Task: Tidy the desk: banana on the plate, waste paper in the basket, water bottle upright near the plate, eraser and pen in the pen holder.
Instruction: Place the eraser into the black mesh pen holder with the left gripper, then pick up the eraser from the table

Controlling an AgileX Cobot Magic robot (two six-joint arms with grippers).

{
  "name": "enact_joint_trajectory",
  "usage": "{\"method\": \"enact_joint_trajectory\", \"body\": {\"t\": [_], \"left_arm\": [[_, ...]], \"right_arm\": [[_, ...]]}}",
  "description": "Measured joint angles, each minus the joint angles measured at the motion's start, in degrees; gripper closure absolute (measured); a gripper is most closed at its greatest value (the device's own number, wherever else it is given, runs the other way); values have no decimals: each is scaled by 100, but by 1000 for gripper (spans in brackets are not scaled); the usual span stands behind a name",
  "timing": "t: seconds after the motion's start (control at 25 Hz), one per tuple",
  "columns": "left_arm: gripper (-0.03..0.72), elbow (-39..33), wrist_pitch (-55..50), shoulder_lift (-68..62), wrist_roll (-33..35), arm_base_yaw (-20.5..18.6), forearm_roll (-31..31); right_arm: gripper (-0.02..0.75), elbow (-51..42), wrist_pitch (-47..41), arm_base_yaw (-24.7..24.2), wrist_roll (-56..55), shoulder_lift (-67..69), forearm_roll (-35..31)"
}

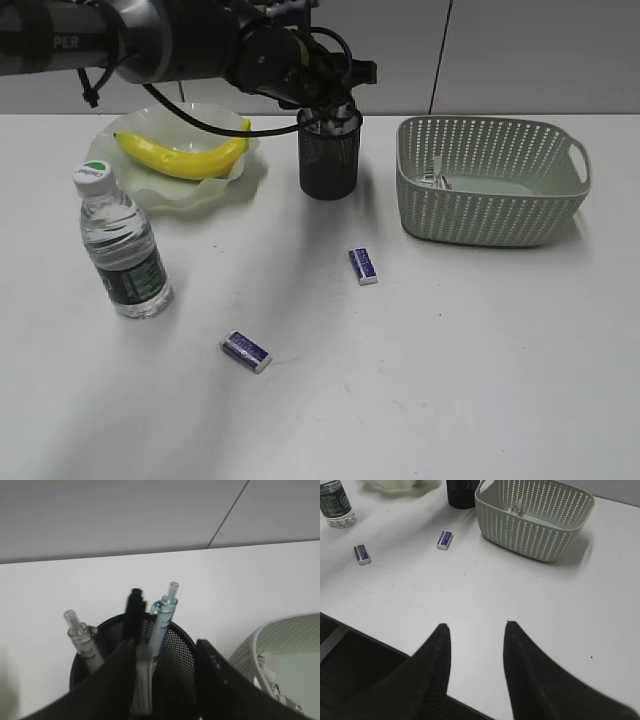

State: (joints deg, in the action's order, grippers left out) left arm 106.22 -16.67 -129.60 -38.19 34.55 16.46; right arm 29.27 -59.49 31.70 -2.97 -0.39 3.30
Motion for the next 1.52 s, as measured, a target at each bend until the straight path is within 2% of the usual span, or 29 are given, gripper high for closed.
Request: {"method": "enact_joint_trajectory", "body": {"t": [0.08, 0.24, 0.48, 0.88, 1.04, 1.16, 1.28, 1.52], "left_arm": [[358, 0, -5, 0, 0, -13, 0], [342, 0, -363, 105, 0, -45, 6], [339, -6, -1860, 1140, 29, -45, 43], [338, 0, -5019, 3696, 1623, -45, 55], [338, -141, -5267, 4660, 1908, -45, -61], [338, -541, -5278, 5589, 2002, -45, -151], [339, -1327, -5278, 6608, 2018, -45, -151], [379, -3883, -5278, 8983, 2023, -45, -210]], "right_arm": [[442, 0, 0, 0, 0, 0, 0], [442, 0, 0, 0, 0, 0, 0], [442, 0, 0, 0, 5, 0, 0], [442, 0, 0, 0, 5, 0, 0], [442, 0, 0, 0, 5, 0, 0], [442, 0, 0, 0, 5, 0, 0], [442, 0, 0, 0, 5, 0, 0], [442, 0, 0, 0, 5, 0, 0]]}}
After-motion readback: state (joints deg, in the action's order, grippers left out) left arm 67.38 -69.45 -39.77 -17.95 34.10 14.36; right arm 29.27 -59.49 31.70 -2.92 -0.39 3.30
